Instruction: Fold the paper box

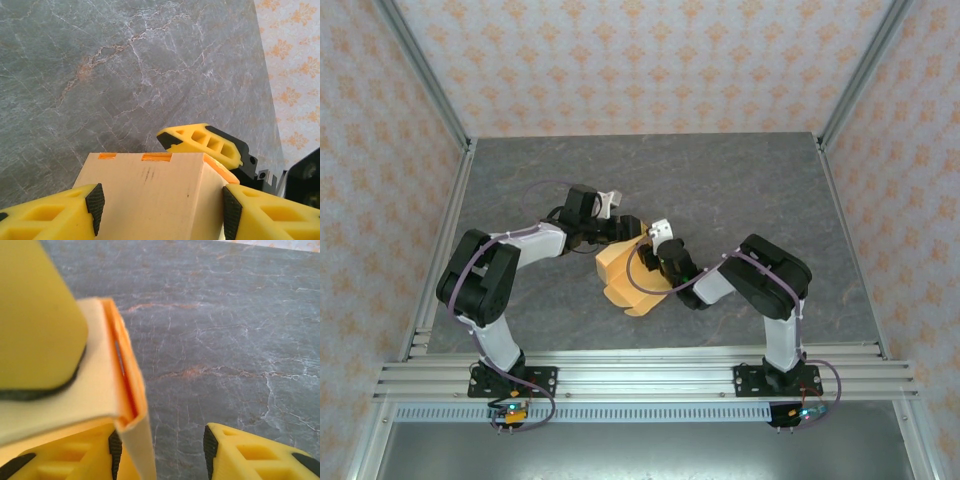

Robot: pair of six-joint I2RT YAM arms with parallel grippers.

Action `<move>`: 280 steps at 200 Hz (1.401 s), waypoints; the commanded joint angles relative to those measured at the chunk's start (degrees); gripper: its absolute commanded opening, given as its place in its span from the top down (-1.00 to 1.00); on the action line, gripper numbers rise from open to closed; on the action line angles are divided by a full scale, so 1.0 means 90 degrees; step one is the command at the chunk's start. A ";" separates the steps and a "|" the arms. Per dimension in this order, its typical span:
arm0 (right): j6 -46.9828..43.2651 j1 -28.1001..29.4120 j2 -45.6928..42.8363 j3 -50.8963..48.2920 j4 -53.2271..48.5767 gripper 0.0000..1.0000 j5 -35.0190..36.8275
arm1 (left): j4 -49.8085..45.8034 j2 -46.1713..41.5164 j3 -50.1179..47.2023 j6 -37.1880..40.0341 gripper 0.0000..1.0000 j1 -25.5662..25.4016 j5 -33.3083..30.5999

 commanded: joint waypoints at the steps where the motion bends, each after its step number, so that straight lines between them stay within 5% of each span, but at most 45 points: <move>1: -0.0222 -0.0056 0.0038 0.0198 -0.0237 0.02 -0.0200 | -0.1096 0.0432 -0.0135 0.0074 -0.27 0.0160 -0.0716; 53: 0.0080 -0.0116 0.0334 0.0696 -0.0394 0.12 0.0015 | -0.0888 0.0571 -0.0188 -0.0046 -0.24 0.0169 -0.0415; 95: 0.0469 -0.0106 0.0556 0.0679 -0.0452 0.41 0.1775 | -0.0909 0.0588 -0.0208 -0.0055 -0.24 0.0187 -0.0383; 162: 0.0547 -0.0048 0.0479 0.0515 -0.0381 0.33 0.2914 | -0.0920 0.0627 -0.0163 -0.0082 -0.24 0.0187 -0.0388; 185: 0.0529 -0.0057 0.0365 0.0262 0.0151 0.16 0.2367 | -0.0962 0.0622 -0.0145 -0.0082 -0.24 0.0182 -0.0426; 225: -0.0041 -0.0058 0.0135 -0.0291 0.1367 -0.01 0.0130 | -0.1044 0.0637 -0.0120 -0.0077 -0.24 0.0191 -0.0499; 280: 0.0032 -0.0185 0.0083 -0.0496 0.1785 -0.03 -0.0116 | -0.1049 0.0637 -0.0168 -0.0081 -0.24 0.0183 -0.0529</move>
